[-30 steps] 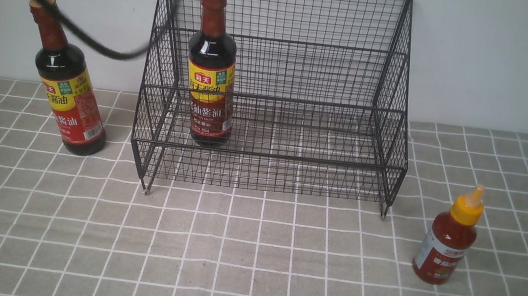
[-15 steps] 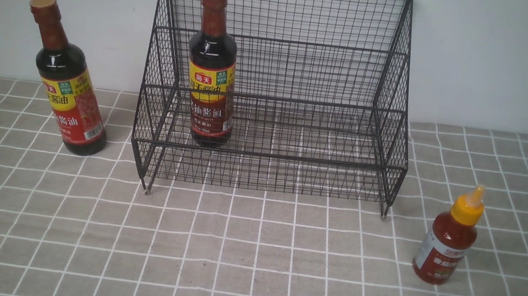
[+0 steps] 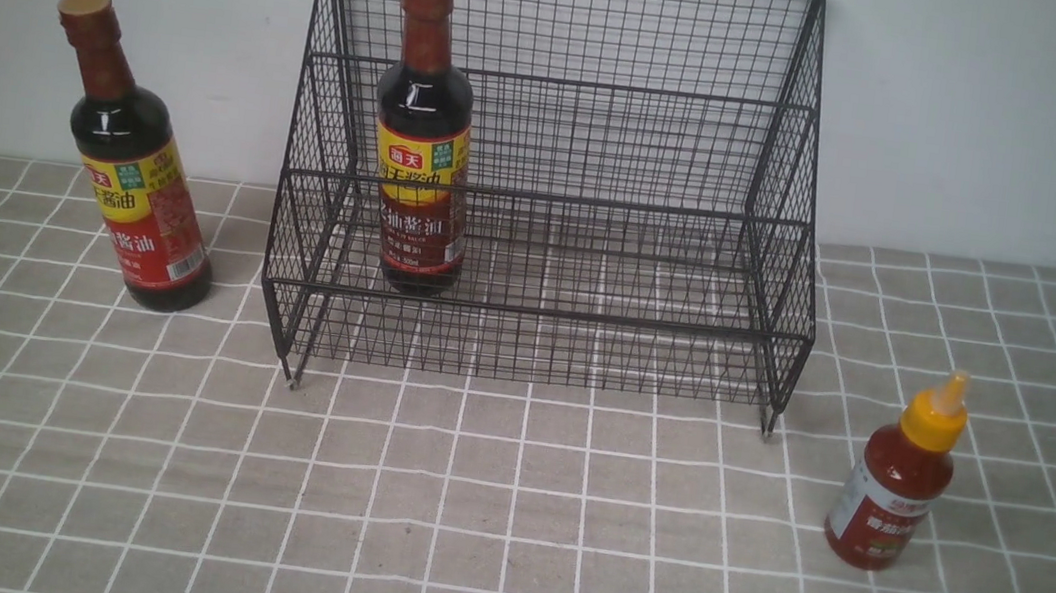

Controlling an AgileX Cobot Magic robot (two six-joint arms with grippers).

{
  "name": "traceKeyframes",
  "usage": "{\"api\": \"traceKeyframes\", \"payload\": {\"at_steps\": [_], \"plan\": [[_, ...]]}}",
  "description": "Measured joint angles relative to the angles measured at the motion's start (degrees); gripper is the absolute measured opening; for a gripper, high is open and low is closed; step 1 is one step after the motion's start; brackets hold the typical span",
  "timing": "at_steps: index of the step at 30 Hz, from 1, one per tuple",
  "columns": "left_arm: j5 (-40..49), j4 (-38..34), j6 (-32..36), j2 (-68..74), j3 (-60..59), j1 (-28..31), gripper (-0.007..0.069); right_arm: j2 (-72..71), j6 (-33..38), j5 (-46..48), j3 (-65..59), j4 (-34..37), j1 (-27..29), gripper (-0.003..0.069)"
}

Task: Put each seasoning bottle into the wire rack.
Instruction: Use the left arm to grab the condiment bottle closest to it

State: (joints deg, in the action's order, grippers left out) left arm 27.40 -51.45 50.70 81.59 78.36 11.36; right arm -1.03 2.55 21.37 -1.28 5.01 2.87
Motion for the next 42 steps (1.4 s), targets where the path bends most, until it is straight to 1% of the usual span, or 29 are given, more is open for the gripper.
{"api": "traceKeyframes", "payload": {"at_steps": [1, 2, 3, 4, 5, 8, 9, 10, 12, 14, 17, 22, 25, 32, 42], "plan": [[-2.5, -5.2, 4.4, 1.5, 0.0, -0.8, 0.0068, 0.0, 0.0, 0.0, 0.0, 0.0, 0.0, -0.0015], [-3.4, -6.5, 6.3, 2.1, 0.0, -1.0, 0.0090, 0.0, 0.0, 0.0, 0.0, 0.0, 0.0, -0.0015], [-3.7, -7.3, 6.7, 2.5, 0.0, -1.2, 0.0097, 0.0, 0.0, 0.0, 0.0, 0.0, 0.0, -0.0015], [-5.8, -11.0, 11.1, 4.5, 0.0, -1.5, 0.0169, 0.0, 0.0, 0.0, 0.0, 0.0, 0.0, -0.0015], [-6.9, -12.4, 13.5, 5.7, 0.0, -1.6, 0.0224, 0.0, 0.0, 0.0, 0.0, 0.0, 0.0, -0.0015], [-8.8, -15.7, 18.0, 8.3, 0.0, -1.6, 0.0371, 0.0, 0.0, 0.0, 0.0, 0.0, 0.0, -0.0015], [-8.8, -15.9, 18.0, 8.5, 0.0, -1.6, 0.0371, 0.0, 0.0, 0.0, 0.0, 0.0, 0.0, -0.0015], [-9.7, -17.2, 19.7, 9.9, 0.0, -1.6, 0.0456, 0.0, 0.0, 0.0, 0.0, 0.0, 0.0, -0.0015], [-10.3, -19.0, 21.1, 11.9, 0.0, -1.6, 0.0551, 0.0, 0.0, 0.0, 0.0, 0.0, 0.0, -0.0015], [-10.8, -19.9, 21.8, 13.6, 0.0, -1.6, 0.0612, 0.0, -0.1, 0.0, 0.0, 0.0, 0.0, -0.0015], [-11.1, -20.4, 22.3, 16.2, 0.0, -1.6, 0.0674, 0.0, -0.2, 0.0, 0.0, 0.0, 0.0, -0.0015], [-10.9, -20.4, 22.4, 18.3, -0.4, -1.6, 0.0679, 0.0, -0.3, 0.0, 0.0, 0.0, 0.0, -0.0015], [-10.8, -18.9, 22.4, 18.5, -0.5, -1.6, 0.0675, 0.0, -0.8, 0.0, 0.0, 0.0, 0.0, -0.0015], [-7.9, -15.7, 22.4, 18.5, -0.5, -1.6, 0.0654, 0.0, -1.4, 0.0, 0.0, 0.0, 0.0, -0.0015], [-7.4, -14.7, 22.3, 19.8, -0.5, -1.6, 0.0624, 0.0, -1.6, 0.0, 0.0, 0.0, 0.0, -0.0015]]}}
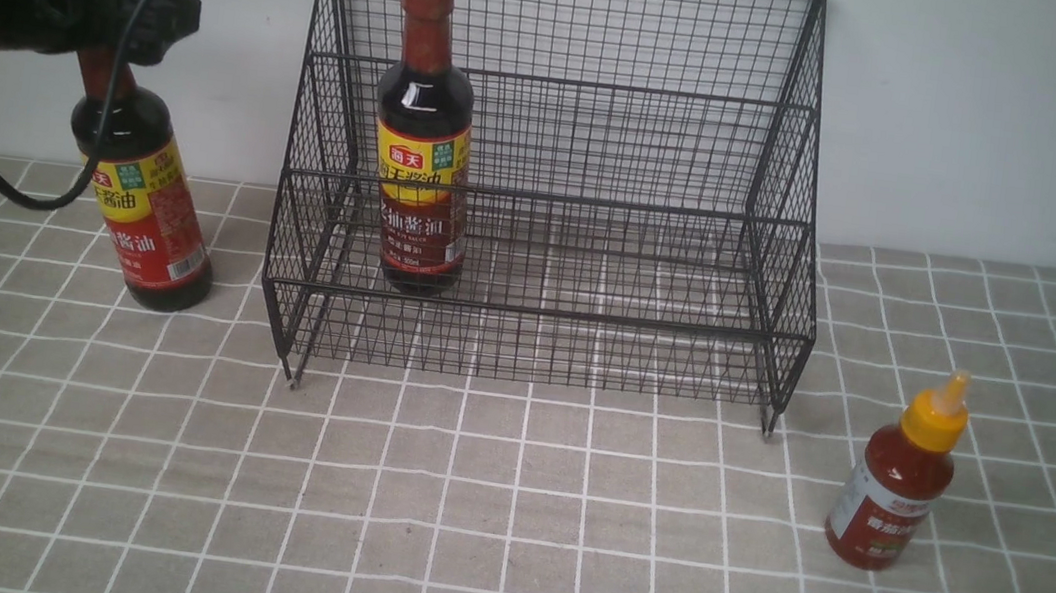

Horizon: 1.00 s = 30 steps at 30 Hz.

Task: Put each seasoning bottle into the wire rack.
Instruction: Use the left arm to grab the condiment bottle closest to it

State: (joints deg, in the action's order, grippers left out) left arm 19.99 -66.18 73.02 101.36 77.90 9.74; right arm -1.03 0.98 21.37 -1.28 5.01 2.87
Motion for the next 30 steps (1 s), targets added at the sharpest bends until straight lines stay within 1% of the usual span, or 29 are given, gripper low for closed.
{"api": "traceKeyframes", "payload": {"at_steps": [3, 6, 8, 10, 12, 16, 27, 30], "plan": [[0.7, 0.2, -0.2, 1.1, 0.0, 0.0, 0.0622, 0.0, 0.0, 0.0, 0.0, 0.0, 0.0, -0.0015], [0.7, 0.8, -0.3, 1.7, 0.0, 0.0, 0.0603, 0.0, 0.0, 0.0, 0.0, 0.0, 0.0, -0.0015], [0.7, 1.2, -0.3, 2.0, 0.0, 0.0, 0.0586, 0.0, 0.0, 0.0, 0.0, 0.0, 0.0, -0.0015], [0.6, 1.9, -0.3, 2.2, 0.0, 0.0, 0.0552, 0.0, 0.0, 0.0, 0.0, 0.0, 0.0, -0.0015], [0.6, 2.3, -0.2, 2.2, 0.0, 0.0, 0.0484, 0.0, 0.0, 0.0, 0.0, 0.0, 0.0, -0.0015], [0.6, 2.6, 0.2, 2.2, 0.0, 0.0, 0.0252, 0.0, 0.0, 0.0, 0.0, 0.0, 0.0, -0.0015], [1.1, 3.1, 0.2, 1.8, -0.1, 0.0, 0.0256, 0.0, 0.0, 0.0, 0.0, 0.0, 0.0, -0.0015], [2.8, 4.2, 0.0, 0.2, -0.6, 0.0, 0.0256, 0.0, 0.0, 0.0, 0.0, 0.0, 0.0, -0.0015]]}}
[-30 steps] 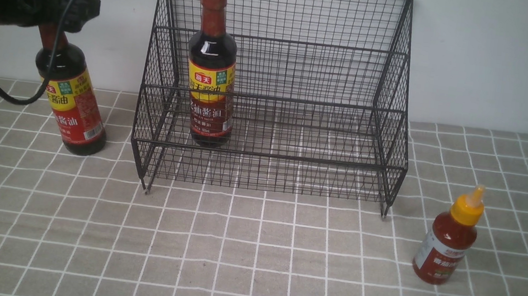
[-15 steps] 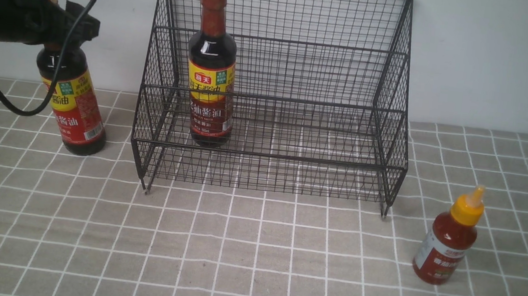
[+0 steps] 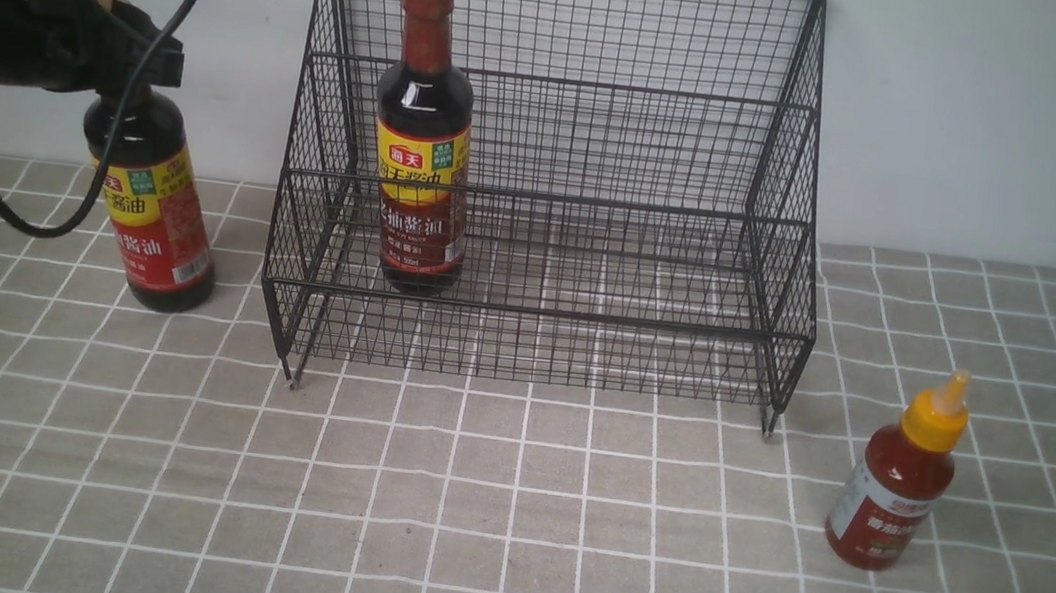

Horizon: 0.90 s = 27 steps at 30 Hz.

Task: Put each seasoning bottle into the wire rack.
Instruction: Use the left arm to put the condiment bottle back on the shelf

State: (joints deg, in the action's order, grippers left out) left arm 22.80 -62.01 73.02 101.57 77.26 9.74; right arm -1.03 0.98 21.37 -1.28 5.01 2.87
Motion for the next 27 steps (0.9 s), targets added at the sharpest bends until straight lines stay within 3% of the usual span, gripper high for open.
{"api": "traceKeyframes", "payload": {"at_steps": [8, 13, 23, 27], "plan": [[0.5, 0.1, -0.4, -7.6, -0.1, -0.2, 0.0256, 0.0, 0.0, 0.0, 0.0, 0.0, 0.0, -0.0015], [-4.1, -1.2, -0.3, -11.3, 0.3, -0.2, 0.0256, 0.0, 0.0, 0.0, 0.0, 0.0, 0.0, -0.0015], [-5.8, -17.6, 1.0, -11.5, 8.8, -0.2, 0.0256, 0.0, 0.0, 0.0, 0.0, 0.0, 0.0, -0.0015], [-5.8, -23.6, 4.7, -11.3, 15.1, -0.3, 0.0256, 0.0, -0.3, 0.0, 0.0, 0.0, 0.0, -0.0015]]}}
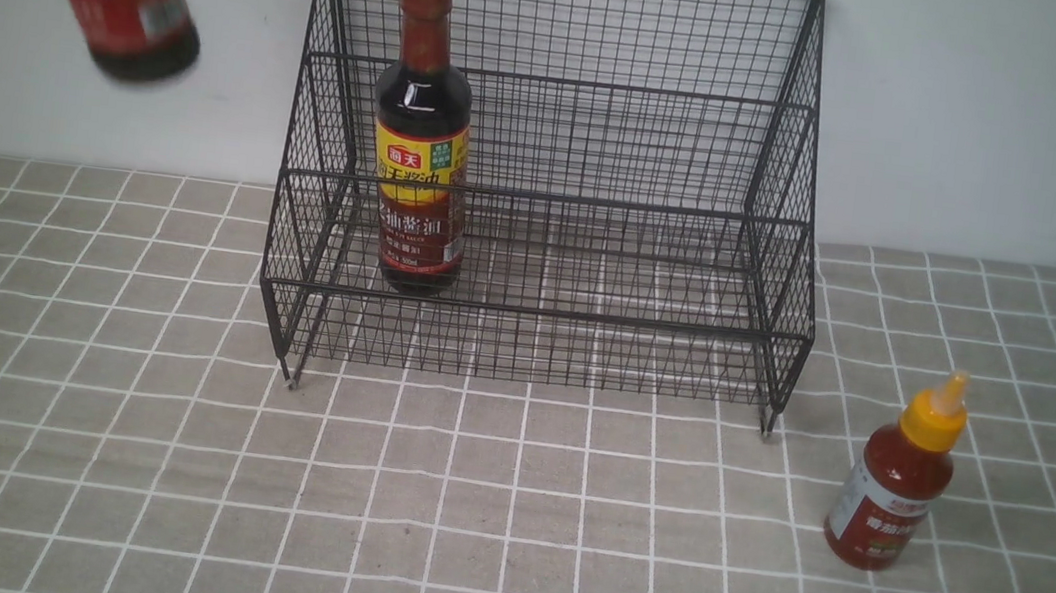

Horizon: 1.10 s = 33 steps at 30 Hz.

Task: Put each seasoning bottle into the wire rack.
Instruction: Use the left arm to put the condiment bottle back on the shelf

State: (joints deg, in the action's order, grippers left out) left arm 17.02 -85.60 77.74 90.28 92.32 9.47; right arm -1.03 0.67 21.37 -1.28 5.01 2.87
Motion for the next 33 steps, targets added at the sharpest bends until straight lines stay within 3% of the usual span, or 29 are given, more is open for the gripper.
{"api": "traceKeyframes", "payload": {"at_steps": [7, 23, 33], "plan": [[0.6, -4.3, 1.4, 2.3, 7.4, -0.8, 0.0256, 0.0, -0.2, 0.0, 0.0, 0.0, 0.0, -0.0015], [-7.7, -5.7, 7.5, 18.5, 23.9, -15.2, 0.0256, 0.0, -0.2, 0.0, 0.0, 0.0, 0.0, -0.0015], [-8.8, -7.0, 10.9, 25.6, 27.3, -17.1, 0.0256, 0.0, -0.2, 0.0, 0.0, 0.0, 0.0, -0.0015]]}}
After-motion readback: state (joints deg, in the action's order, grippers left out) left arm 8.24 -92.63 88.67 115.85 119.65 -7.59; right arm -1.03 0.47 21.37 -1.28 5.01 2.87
